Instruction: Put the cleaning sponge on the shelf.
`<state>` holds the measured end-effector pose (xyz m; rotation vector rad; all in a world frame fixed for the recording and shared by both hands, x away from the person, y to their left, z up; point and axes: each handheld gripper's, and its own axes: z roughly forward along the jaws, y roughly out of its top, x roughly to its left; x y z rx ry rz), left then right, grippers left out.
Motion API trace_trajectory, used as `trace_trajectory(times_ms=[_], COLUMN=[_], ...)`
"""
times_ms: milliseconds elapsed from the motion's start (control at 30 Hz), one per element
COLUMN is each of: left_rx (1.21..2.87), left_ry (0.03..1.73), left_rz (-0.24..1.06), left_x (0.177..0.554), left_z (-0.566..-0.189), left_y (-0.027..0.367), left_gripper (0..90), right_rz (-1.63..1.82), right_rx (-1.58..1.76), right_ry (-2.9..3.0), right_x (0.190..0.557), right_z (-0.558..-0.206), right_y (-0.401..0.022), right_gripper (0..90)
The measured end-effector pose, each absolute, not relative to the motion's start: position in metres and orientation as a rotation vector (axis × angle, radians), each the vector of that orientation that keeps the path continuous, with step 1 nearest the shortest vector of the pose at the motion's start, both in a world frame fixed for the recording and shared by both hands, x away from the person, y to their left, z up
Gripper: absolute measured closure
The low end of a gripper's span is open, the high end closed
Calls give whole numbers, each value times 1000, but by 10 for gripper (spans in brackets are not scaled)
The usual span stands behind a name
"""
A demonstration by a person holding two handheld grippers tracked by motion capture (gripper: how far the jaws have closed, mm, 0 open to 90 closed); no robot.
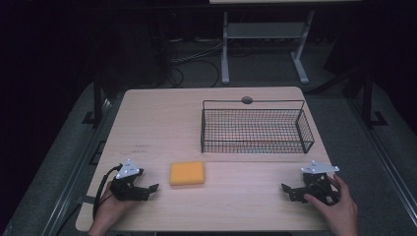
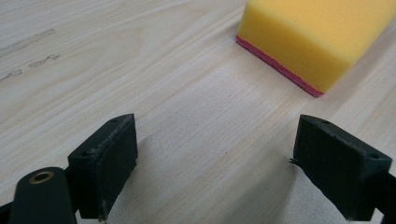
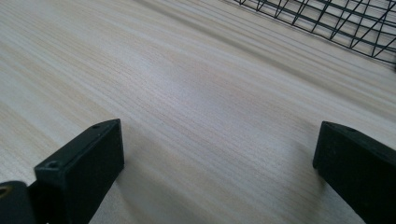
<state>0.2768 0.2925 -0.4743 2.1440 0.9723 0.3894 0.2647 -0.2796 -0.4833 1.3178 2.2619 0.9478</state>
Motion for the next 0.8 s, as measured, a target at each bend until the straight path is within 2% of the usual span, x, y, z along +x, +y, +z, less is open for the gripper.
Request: trace_trajectory(times_ms=[300,400,633,800], left_rx=[2168,2165,2173,2206], left_ry=[959,972,989,982], left_rz=[422,422,404,347], left_x=[275,275,275,279], left_z=[-474,-472,-466,-456], left_y=[291,291,293,290], left_gripper=[145,196,423,691], right_rz=[948,948,948,948], right_rx=[1318,1318,1319,1319], right_ry=[2262,2262,2262,2262], right_x=[265,265,265,265], right_z=[-483,-483,-483,-483], right_y=[-280,-280,-280,-280], right_gripper=[13,13,13,13])
